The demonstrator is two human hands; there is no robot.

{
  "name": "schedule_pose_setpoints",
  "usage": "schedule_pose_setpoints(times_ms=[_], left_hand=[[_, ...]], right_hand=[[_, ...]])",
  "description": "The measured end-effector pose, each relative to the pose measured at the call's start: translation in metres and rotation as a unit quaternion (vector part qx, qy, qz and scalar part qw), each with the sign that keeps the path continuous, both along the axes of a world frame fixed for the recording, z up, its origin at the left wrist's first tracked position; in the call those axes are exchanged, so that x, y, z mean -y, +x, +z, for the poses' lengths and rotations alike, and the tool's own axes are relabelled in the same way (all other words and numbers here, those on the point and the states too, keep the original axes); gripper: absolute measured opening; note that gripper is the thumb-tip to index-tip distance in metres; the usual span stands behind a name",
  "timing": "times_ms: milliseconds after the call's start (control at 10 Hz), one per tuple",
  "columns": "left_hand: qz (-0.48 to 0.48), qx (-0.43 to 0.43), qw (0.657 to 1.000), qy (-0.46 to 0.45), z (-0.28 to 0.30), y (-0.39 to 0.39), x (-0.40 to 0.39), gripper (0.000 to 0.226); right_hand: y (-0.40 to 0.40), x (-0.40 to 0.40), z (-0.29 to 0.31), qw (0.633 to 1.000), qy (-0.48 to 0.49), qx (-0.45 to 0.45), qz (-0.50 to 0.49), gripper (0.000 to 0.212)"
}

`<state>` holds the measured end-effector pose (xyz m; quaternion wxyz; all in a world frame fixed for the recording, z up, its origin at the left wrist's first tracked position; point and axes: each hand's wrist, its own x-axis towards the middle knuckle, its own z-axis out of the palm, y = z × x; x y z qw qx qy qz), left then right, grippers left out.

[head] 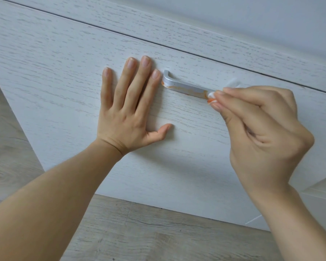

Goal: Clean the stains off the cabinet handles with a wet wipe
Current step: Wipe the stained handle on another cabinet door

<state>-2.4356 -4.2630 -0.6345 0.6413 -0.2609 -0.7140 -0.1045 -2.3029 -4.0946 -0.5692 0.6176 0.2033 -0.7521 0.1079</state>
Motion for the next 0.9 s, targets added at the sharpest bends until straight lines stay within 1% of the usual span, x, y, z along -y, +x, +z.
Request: schedule_pose_setpoints(times_ms=[200, 500, 800, 900], left_hand=[[-0.004, -0.010, 1.000, 0.003, -0.001, -0.001, -0.001, 0.087], [0.004, -0.014, 1.000, 0.003, -0.001, -0.002, -0.001, 0.089], [0.001, -0.011, 1.000, 0.002, -0.001, -0.002, -0.001, 0.088], [-0.004, -0.008, 1.000, 0.003, -0.001, -0.001, -0.001, 0.088]], right_hand=[[0.003, 0.001, 0.003, 0.999, 0.016, 0.002, -0.029, 0.004], [-0.007, 0.006, 0.001, 0.999, 0.031, -0.010, -0.015, 0.005], [-0.009, 0.014, 0.003, 1.000, 0.010, -0.005, -0.010, 0.004], [-0.001, 0.010, 0.004, 0.999, -0.036, 0.008, -0.011, 0.005]])
